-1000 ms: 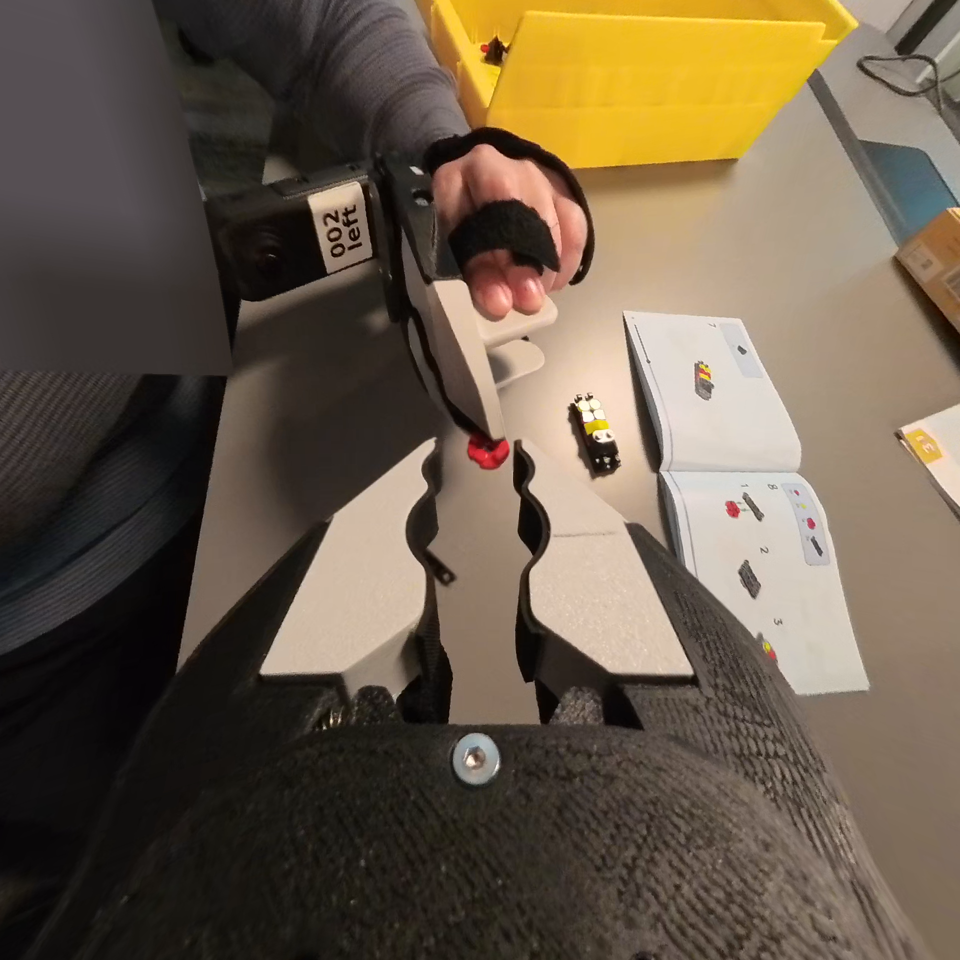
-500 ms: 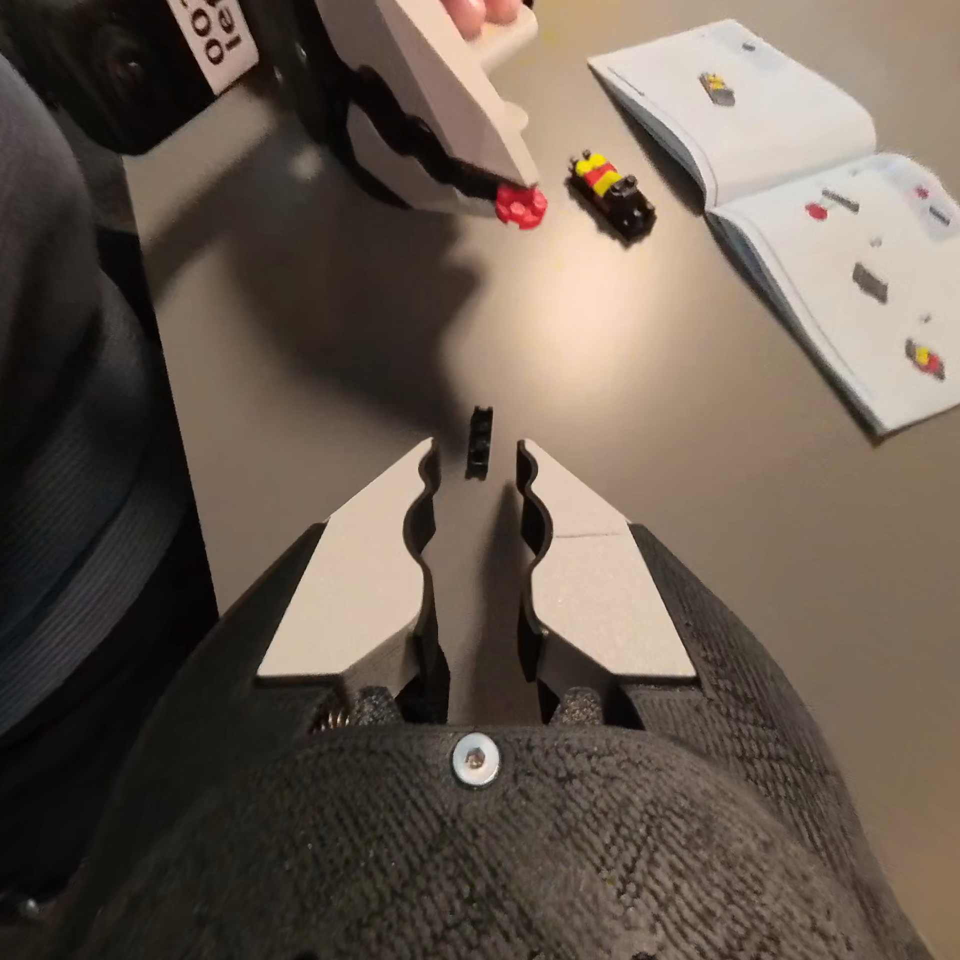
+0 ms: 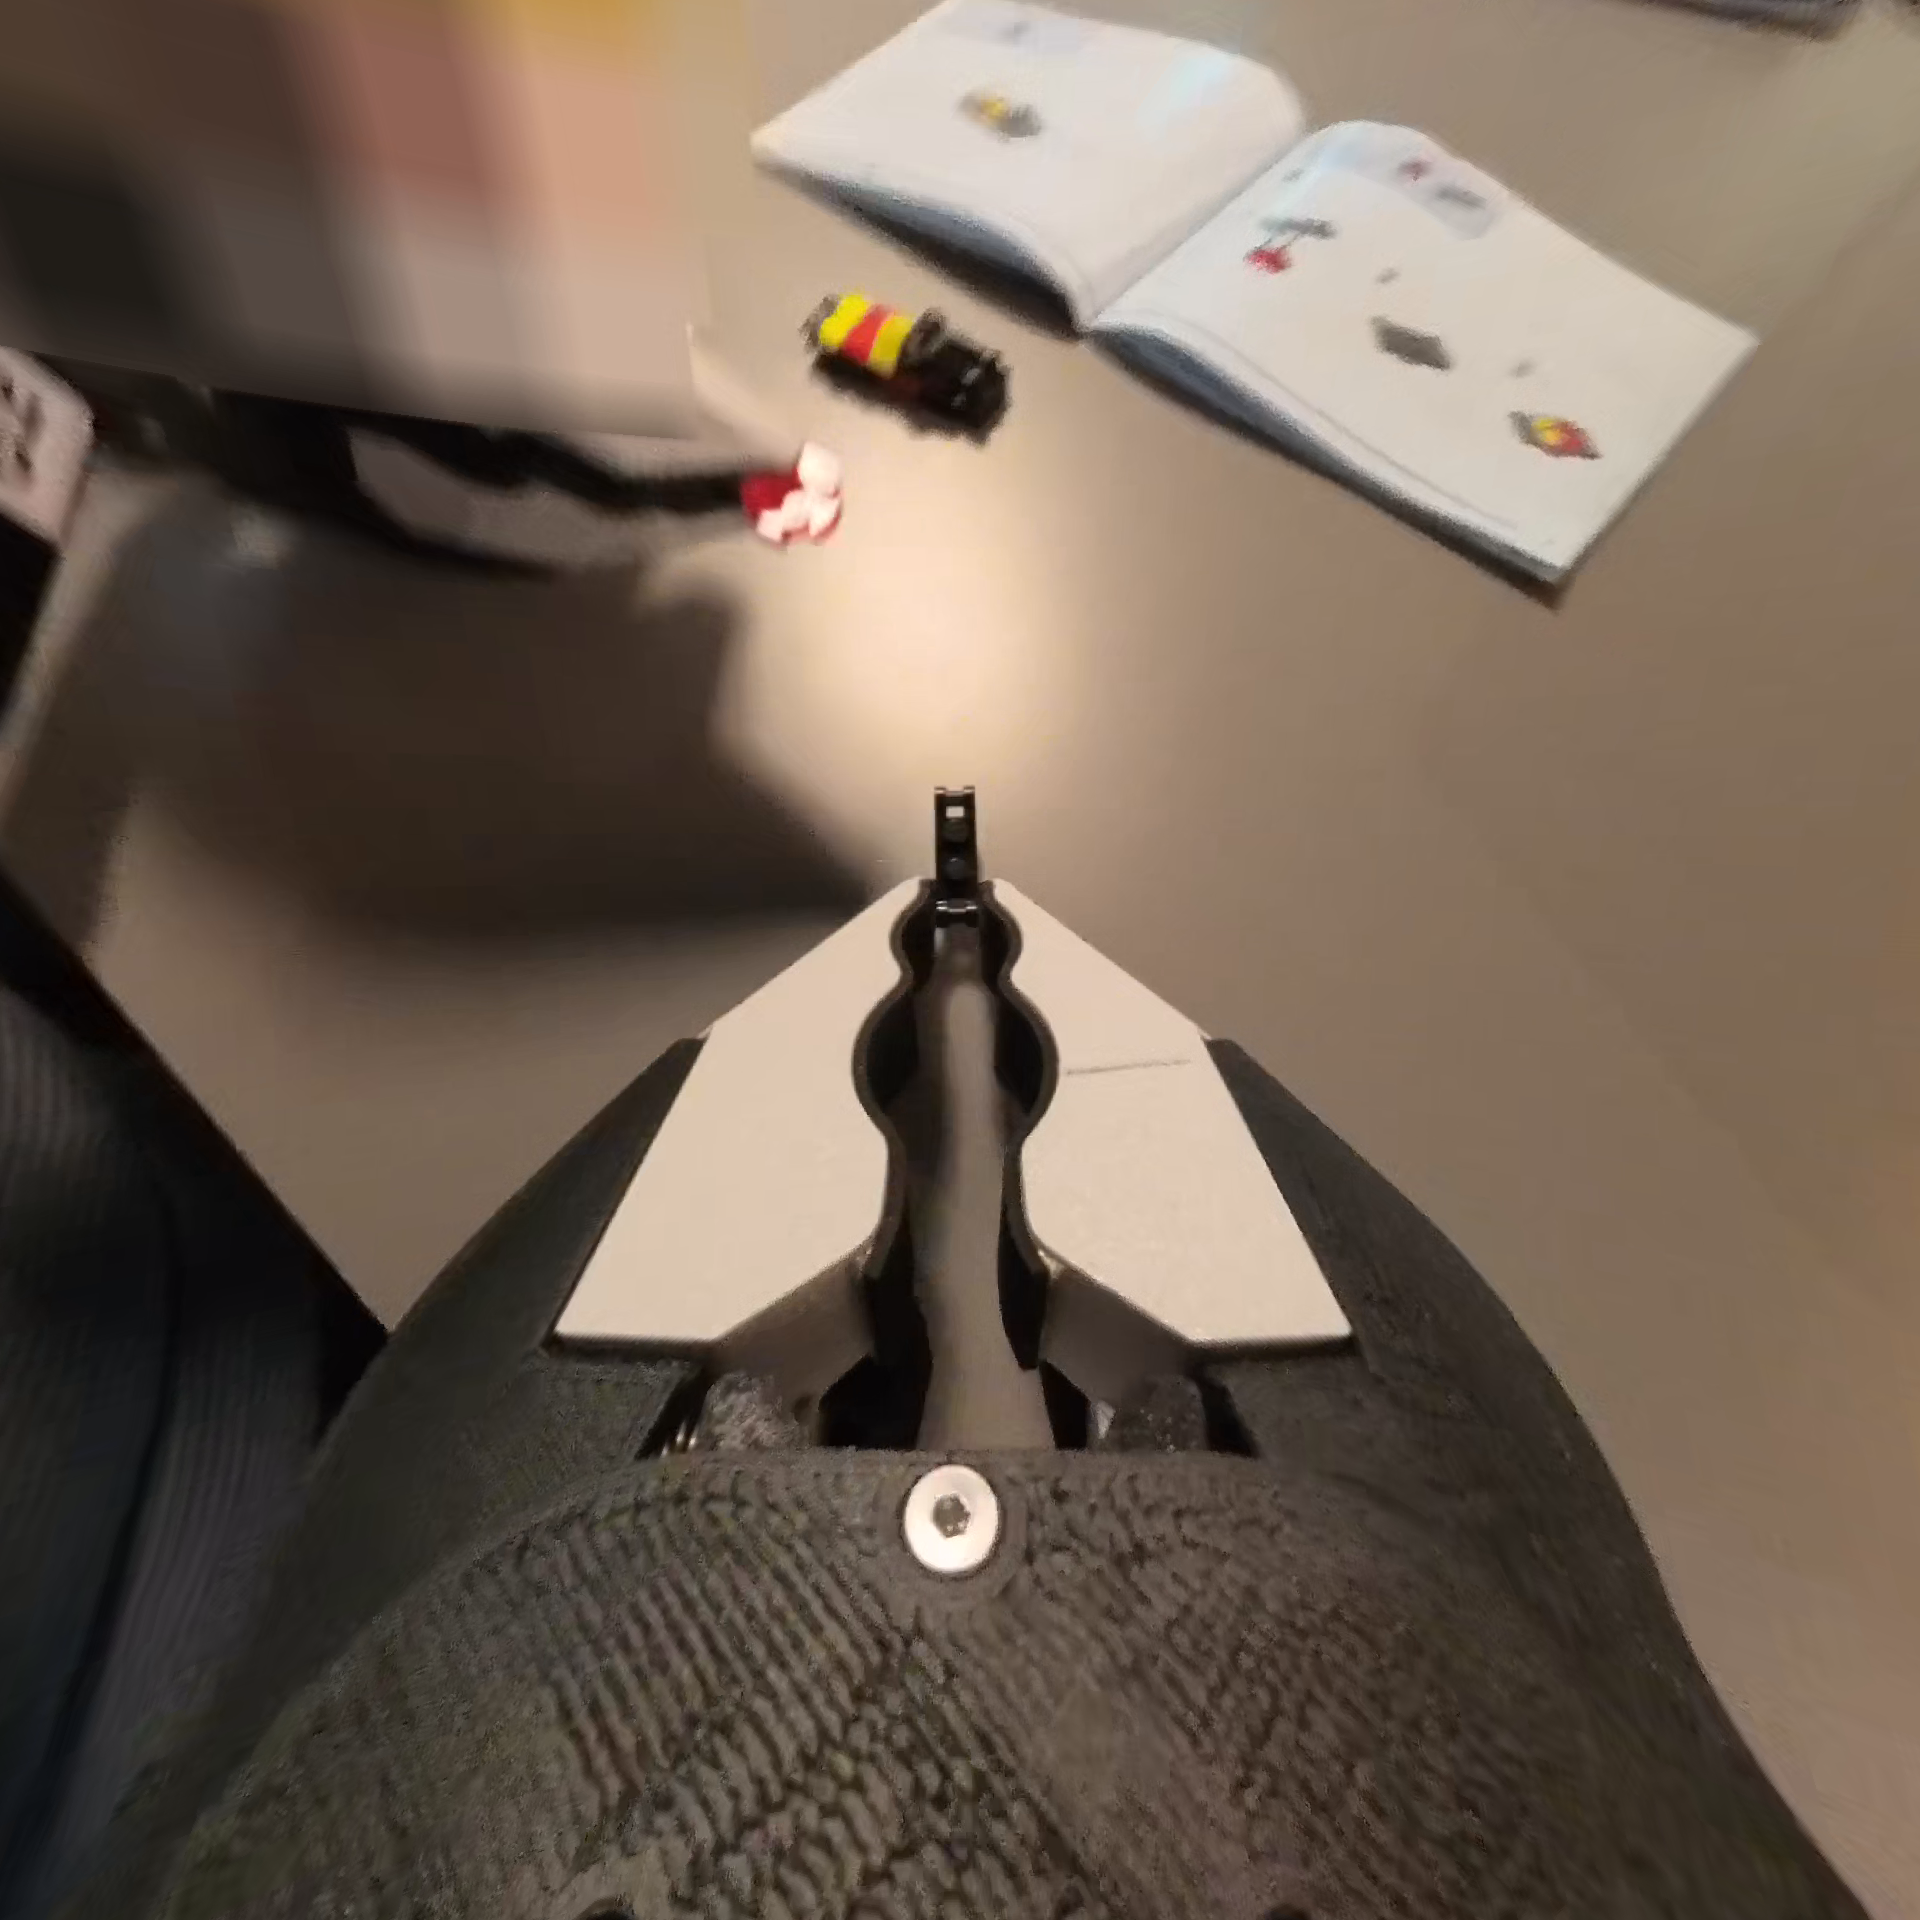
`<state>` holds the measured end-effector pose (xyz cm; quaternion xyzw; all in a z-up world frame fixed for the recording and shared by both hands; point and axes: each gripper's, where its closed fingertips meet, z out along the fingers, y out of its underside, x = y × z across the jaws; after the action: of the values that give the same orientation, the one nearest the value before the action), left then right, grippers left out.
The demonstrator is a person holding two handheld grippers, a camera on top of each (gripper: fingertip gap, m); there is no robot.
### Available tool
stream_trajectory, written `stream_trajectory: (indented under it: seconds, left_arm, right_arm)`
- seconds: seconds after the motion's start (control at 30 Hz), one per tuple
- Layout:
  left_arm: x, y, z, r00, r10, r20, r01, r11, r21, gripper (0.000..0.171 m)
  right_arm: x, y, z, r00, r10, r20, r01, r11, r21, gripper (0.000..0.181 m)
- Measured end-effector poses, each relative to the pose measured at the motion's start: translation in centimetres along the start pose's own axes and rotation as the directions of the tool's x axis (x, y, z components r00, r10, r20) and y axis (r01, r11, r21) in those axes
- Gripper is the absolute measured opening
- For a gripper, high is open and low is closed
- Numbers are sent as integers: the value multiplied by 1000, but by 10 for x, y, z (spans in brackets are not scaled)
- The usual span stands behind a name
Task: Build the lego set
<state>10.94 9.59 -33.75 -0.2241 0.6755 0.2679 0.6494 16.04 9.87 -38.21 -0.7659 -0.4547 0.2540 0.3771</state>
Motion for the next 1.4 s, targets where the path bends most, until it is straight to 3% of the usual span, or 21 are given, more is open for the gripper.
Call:
stream_trajectory:
  seconds: [0.17,0.3,0.43,0.67,1.4]
  left_arm:
    - [-1,0,0,1000,23,6,-22,999,-34,4]
    - [-19,14,1,996,-6,94,16,994,-108,4]
    - [-28,30,2,991,-23,134,47,982,-184,4]
    - [-34,45,1,980,72,186,-21,965,-262,4]
    - [-46,38,-3,967,65,248,-7,974,-228,4]
  right_arm:
    - [-4,-36,-5,978,209,9,-207,959,194,6]
    - [-4,-68,-12,984,176,-28,-164,957,237,6]
    - [1,-95,-12,989,121,-85,-102,974,200,6]
    - [-7,-110,-1,976,136,-169,-107,980,169,6]
    - [-16,-123,4,969,43,-241,-25,997,78,9]
